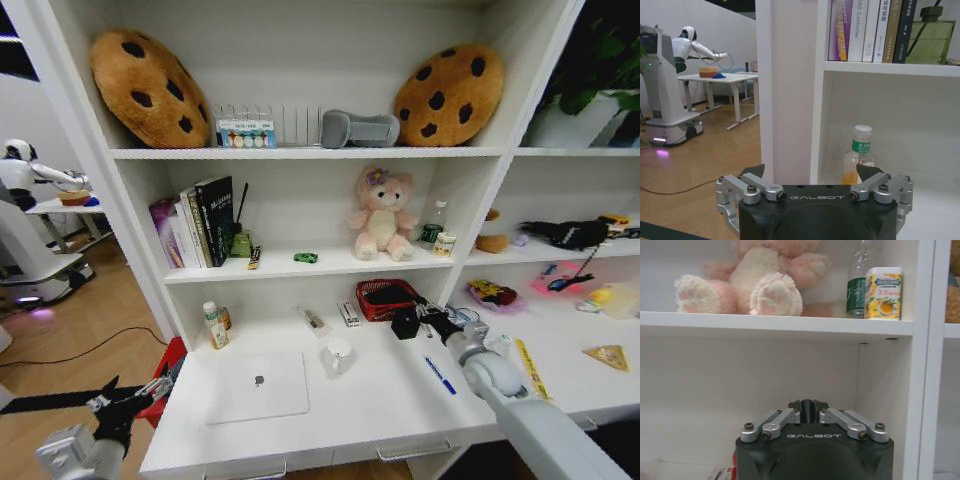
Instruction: Organize the objects on the table.
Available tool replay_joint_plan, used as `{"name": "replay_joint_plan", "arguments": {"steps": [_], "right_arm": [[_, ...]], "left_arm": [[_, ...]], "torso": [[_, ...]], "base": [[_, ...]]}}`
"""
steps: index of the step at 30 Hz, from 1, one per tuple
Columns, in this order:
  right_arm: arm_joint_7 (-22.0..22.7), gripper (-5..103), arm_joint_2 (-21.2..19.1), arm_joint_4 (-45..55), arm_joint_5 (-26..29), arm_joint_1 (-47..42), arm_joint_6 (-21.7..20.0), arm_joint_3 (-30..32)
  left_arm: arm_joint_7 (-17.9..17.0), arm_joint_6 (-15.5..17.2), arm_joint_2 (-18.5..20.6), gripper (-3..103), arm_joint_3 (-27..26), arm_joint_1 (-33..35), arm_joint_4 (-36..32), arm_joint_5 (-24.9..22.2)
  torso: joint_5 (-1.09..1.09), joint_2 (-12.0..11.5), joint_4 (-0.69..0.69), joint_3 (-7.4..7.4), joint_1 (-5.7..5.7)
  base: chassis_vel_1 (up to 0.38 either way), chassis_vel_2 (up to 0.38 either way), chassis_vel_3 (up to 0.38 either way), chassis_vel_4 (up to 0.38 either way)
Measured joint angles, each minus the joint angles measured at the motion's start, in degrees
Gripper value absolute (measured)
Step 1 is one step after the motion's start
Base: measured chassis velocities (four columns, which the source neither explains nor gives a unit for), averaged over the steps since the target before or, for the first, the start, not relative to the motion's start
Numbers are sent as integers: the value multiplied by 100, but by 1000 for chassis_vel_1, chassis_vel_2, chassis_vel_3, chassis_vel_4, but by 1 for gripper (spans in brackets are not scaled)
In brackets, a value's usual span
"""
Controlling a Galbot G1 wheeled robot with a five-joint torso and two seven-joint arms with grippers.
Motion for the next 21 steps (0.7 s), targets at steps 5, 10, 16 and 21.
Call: {"name": "replay_joint_plan", "arguments": {"steps": [5, 10, 16, 21], "right_arm": [[112, 12, 111, -421, -268, 287, 384, -229], [288, 12, 275, -1177, -493, 916, 815, -719], [410, 12, 411, -1900, -624, 1643, 1190, -1301], [429, 12, 503, -2433, -642, 2146, 1495, -1592]], "left_arm": [[0, 0, 0, 100, 0, 0, 0, 0], [0, 0, 0, 100, 0, 0, 0, 0], [0, 0, 0, 100, 0, 0, 0, 0], [0, 0, 0, 100, 0, 0, 0, -1]], "torso": [[1, 0, 1, 0, 0], [-1, 0, 1, 0, 0], [-2, 0, 2, 0, 0], [0, 0, 2, 1, 0]], "base": [[0, 0, 0, 0], [0, 0, 0, 0], [0, 0, 0, 0], [0, 0, 0, 0]]}}
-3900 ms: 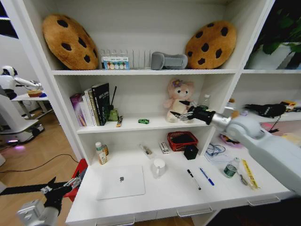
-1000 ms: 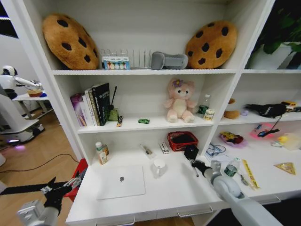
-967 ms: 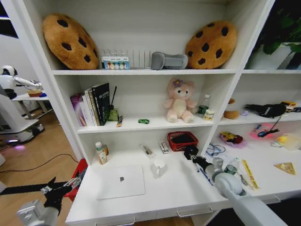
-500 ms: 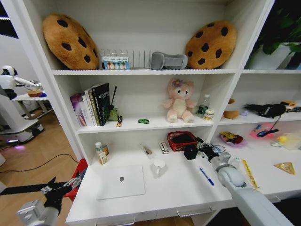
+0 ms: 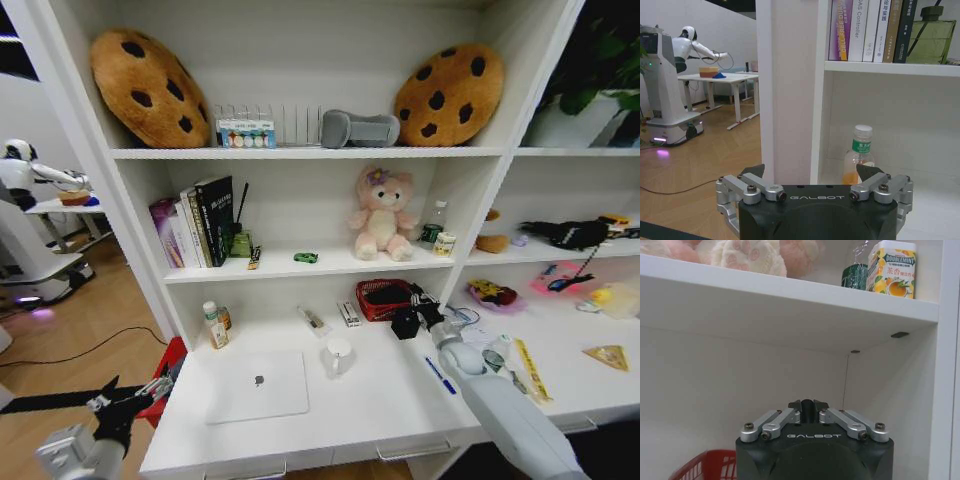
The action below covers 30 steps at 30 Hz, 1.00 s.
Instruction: Organize the objects on the table.
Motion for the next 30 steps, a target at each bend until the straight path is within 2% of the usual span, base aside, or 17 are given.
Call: {"name": "replay_joint_plan", "arguments": {"steps": [4, 11, 12, 15, 16, 18, 19, 20, 21, 24, 25, 27, 28, 29, 30], "right_arm": [[-3, 12, 67, -580, -4, 396, 353, -268], [-138, 12, 126, -854, 41, 526, 390, -360], [-214, 9, 126, -860, 63, 529, 351, -365], [-288, 19, 122, -847, 104, 515, 292, -365], [-288, 19, 122, -847, 104, 515, 292, -365], [-444, 30, 98, -771, 96, 454, 211, -351], [-444, 30, 98, -771, 96, 454, 211, -351], [-536, 40, 78, -735, 87, 424, 159, -329], [-536, 40, 78, -735, 87, 424, 159, -329], [-580, 57, 39, -605, 83, 331, 128, -265], [-580, 57, 39, -605, 83, 331, 128, -265], [-567, 67, -46, -176, 163, 54, 1, -84], [-567, 67, -46, -176, 163, 54, 1, -84], [-561, 73, -129, 262, 326, -246, -171, 50], [-509, 78, -252, 763, 615, -611, -544, 181]], "left_arm": [[0, 0, 0, 100, 0, 0, 0, 0], [0, 0, 0, 100, 0, 0, 0, 0], [0, 0, 0, 100, 0, 0, 0, 0], [0, 0, 0, 100, 0, 0, 0, 0], [0, 0, 0, 100, 0, 0, 0, 0], [0, 0, 0, 100, 0, 0, 0, 0], [0, 0, 0, 100, 0, 0, 0, 0], [0, 0, 0, 100, 0, 0, 0, 0], [0, 0, 0, 100, 0, 0, 0, 0], [0, 0, 0, 100, 0, 0, 0, 0], [0, 0, 0, 100, 0, 0, 0, 0], [0, 0, 0, 100, 0, 0, 0, 0], [0, 0, 0, 100, 0, 0, 0, 0], [0, 0, 0, 100, 0, 0, 0, 0], [0, 0, 0, 100, 0, 0, 0, 1]], "torso": [[0, 0, -1, 0, 0], [0, 0, 0, 0, 0], [0, 0, -1, 0, 0], [-1, 0, -1, 0, 0], [-1, 0, -1, 0, 0], [-1, 0, -1, 0, 0], [-1, 0, -1, 0, 0], [-1, 0, -1, -1, 0], [-1, 0, -1, -1, 0], [-1, 0, 0, -1, -1], [-1, 0, 0, -1, -1], [-1, 0, 0, -1, -1], [-1, 0, 0, -1, -1], [-1, 0, 0, -1, 0], [1, 0, 2, -1, -1]], "base": [[0, 0, 0, 0], [0, 0, 0, 0], [0, 0, 0, 0], [0, 0, 0, 0], [0, 0, 0, 0], [0, 0, 0, 0], [0, 0, 0, 0], [0, 0, 0, 0], [0, 0, 0, 0], [0, 0, 0, 0], [0, 0, 0, 0], [0, 0, 0, 0], [0, 0, 0, 0], [0, 0, 0, 0], [0, 0, 0, 0]]}}
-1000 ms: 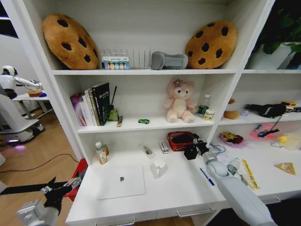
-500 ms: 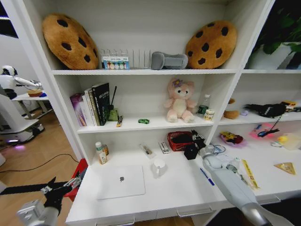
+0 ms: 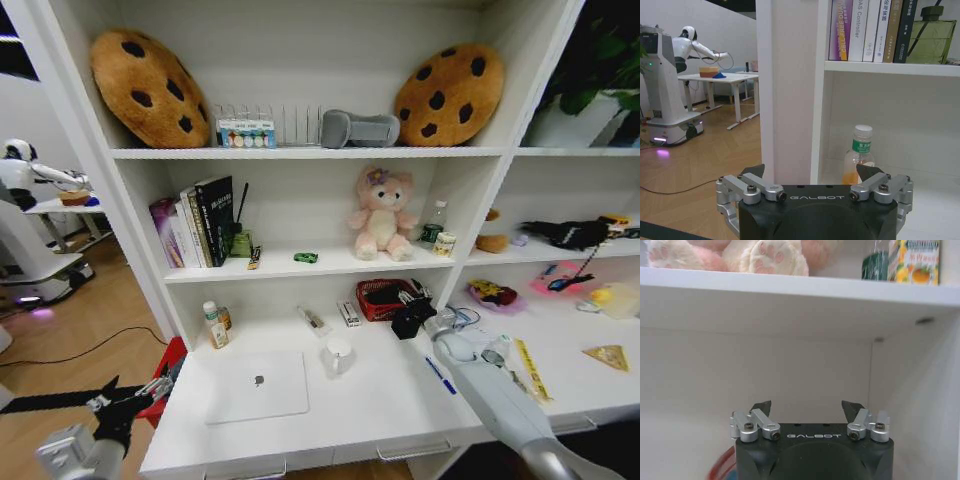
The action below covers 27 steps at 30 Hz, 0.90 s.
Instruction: Organize the objects on the table.
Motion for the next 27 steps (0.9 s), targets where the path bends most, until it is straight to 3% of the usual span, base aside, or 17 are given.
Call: {"name": "replay_joint_plan", "arguments": {"steps": [3, 6, 9, 10, 12, 13, 16, 20, 22, 27], "right_arm": [[36, 84, -117, 373, 222, -312, -243, 111], [313, 98, -471, 1641, 361, -1407, -728, 824], [577, 100, -577, 2248, 498, -1964, -1082, 1229], [798, 100, -631, 2754, 751, -2553, -1468, 1680], [859, 100, -680, 3147, 1023, -3152, -1865, 2221], [859, 100, -680, 3147, 1023, -3152, -1865, 2221], [532, 100, -794, 3344, 1314, -3940, -2219, 2878], [170, 100, -811, 3123, 1353, -4232, -2435, 3087], [-135, 100, -854, 2876, 1371, -4251, -2875, 3114], [-235, 100, -955, 2588, 1279, -4023, -3259, 2765]], "left_arm": [[-1, 0, 0, 100, 1, 0, 1, -1], [-1, 0, 0, 100, 0, 0, 1, 0], [0, -1, 0, 100, 0, 0, 0, 0], [-1, -1, 0, 100, 0, 0, 1, 0], [0, -1, 0, 100, 1, 0, 1, 0], [0, -1, 0, 100, 1, 0, 1, 0], [-1, -1, 0, 100, 0, 0, 0, 0], [0, -1, 0, 100, 1, 0, 1, 0], [-1, -1, 0, 100, 0, 0, 0, 0], [0, -1, 0, 100, 1, 0, 1, 0]], "torso": [[0, 0, -2, 0, 0], [-2, 0, -3, -1, -1], [-3, 1, -2, -1, 0], [-1, 1, -3, -1, -1], [-2, 1, -3, -1, -1], [-2, 1, -3, -1, -1], [-3, 2, -4, -1, -1], [0, 2, -4, -1, -1], [0, 1, -3, 0, -1], [-1, 1, -4, 0, -1]], "base": [[0, 0, 0, 0], [0, 0, 0, 0], [0, 0, 0, 0], [0, 0, 0, 0], [0, 0, 0, 0], [0, 0, 0, 0], [0, 0, 0, 0], [0, 0, 0, 0], [0, 0, 0, 0], [0, 0, 0, 0]]}}
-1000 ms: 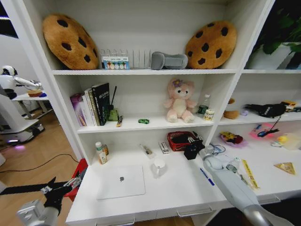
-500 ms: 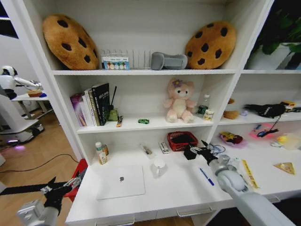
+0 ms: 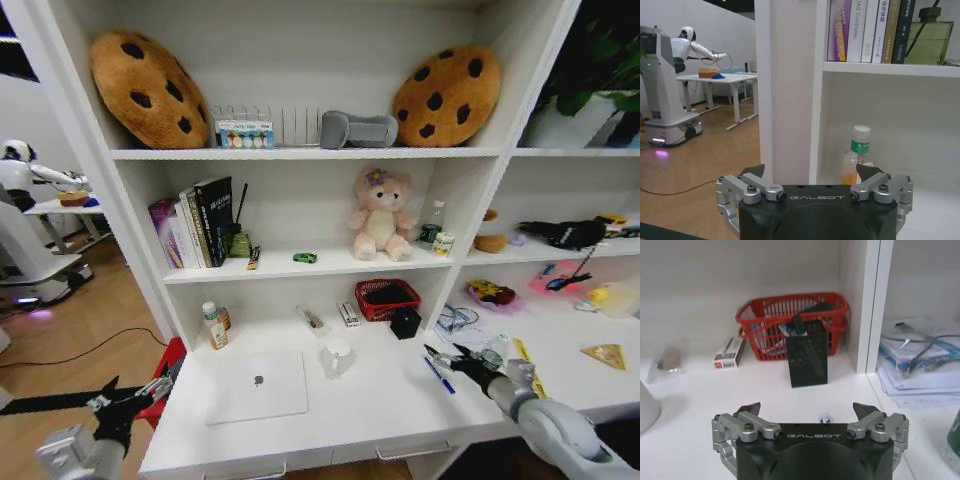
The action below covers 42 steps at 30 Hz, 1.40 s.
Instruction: Organize the objects on the table.
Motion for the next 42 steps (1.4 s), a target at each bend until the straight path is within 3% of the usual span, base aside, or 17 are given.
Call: {"name": "replay_joint_plan", "arguments": {"steps": [2, 6, 13, 21, 26, 28, 29, 31, 32, 34, 37, 42], "right_arm": [[55, 100, -34, -175, 74, 325, -299, -330], [81, 100, -49, -491, 88, 672, -387, -630], [95, 98, -94, -871, 125, 835, -323, -714], [193, 95, 13, -1361, 73, 1542, -204, -1319], [208, 80, -25, -1378, 85, 1608, -243, -1401], [213, 70, -25, -1393, 77, 1639, -238, -1449], [213, 70, -25, -1393, 77, 1639, -238, -1449], [250, 58, -17, -1344, 44, 1641, -229, -1476], [250, 58, -17, -1344, 44, 1641, -229, -1476], [262, 48, -17, -1282, 47, 1630, -250, -1489], [271, 42, -17, -1300, 46, 1647, -253, -1512], [262, 20, -62, -1343, 59, 1630, -282, -1512]], "left_arm": [[0, 0, 0, 100, 0, 0, 0, 0], [0, 0, 0, 100, 0, 0, 0, 0], [0, 0, 0, 100, 0, 0, 0, 0], [0, 0, 0, 100, 0, 0, 0, 0], [0, 0, 0, 100, 0, 0, 0, 0], [0, 0, 0, 100, 0, 0, 0, 0], [0, 0, 0, 100, 0, 0, 0, 0], [0, 0, 0, 100, 0, 0, 0, 0], [0, 0, 0, 100, 0, 0, 0, 0], [0, 0, 0, 100, 0, 0, 0, 0], [0, 0, 0, 100, 0, 0, 0, 0], [0, 0, 0, 100, 0, 0, 0, 0]], "torso": [[1, -1, 4, 1, 0], [0, -1, 3, 1, 2], [-1, -1, 1, 0, 1], [-1, -1, 2, 1, 1], [-1, -2, 1, 1, 2], [-1, -1, 1, 1, 1], [-1, -1, 1, 1, 1], [-1, -1, 2, 1, 2], [-1, -1, 2, 1, 2], [-1, -1, 2, 0, 1], [-1, -1, 2, 1, 1], [0, -1, 1, 1, 1]], "base": [[0, 0, 0, 0], [0, 0, 0, 0], [0, 0, 0, 0], [0, 0, 0, 0], [0, 0, 0, 0], [0, 0, 0, 0], [0, 0, 0, 0], [0, 0, 0, 0], [0, 0, 0, 0], [0, 0, 0, 0], [0, 0, 0, 0], [0, 0, 0, 0]]}}
